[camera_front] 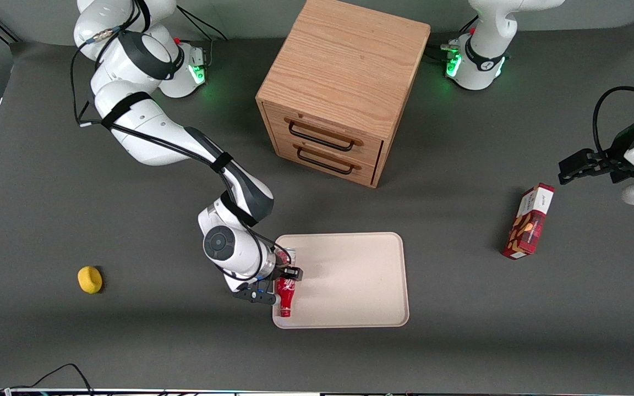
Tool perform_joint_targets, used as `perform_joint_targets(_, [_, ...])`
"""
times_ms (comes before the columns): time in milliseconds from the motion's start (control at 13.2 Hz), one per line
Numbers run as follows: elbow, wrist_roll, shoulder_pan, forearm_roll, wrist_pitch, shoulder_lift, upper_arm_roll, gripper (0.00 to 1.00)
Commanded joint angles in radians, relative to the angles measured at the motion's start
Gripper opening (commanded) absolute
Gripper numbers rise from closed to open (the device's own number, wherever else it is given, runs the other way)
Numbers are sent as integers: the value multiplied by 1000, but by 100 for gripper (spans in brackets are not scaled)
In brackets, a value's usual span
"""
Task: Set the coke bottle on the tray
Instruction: 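Lower the upright bottle onto the tray's edge area, then open the right gripper and withdraw it up and away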
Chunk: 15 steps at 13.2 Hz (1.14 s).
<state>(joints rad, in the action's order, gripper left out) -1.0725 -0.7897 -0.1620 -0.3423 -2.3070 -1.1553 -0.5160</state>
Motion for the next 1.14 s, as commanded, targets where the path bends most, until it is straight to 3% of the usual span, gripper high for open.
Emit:
perform_joint_targets(0, [36, 9, -16, -23, -5, -12, 10, 90])
perform_joint_targets(76, [34, 6, -16, -44, -5, -14, 8, 100])
perform_joint_targets(151, [31, 3, -16, -69, -5, -14, 8, 100])
perform_joint_targets(1059, [29, 6, -16, -103, 6, -9, 8, 100])
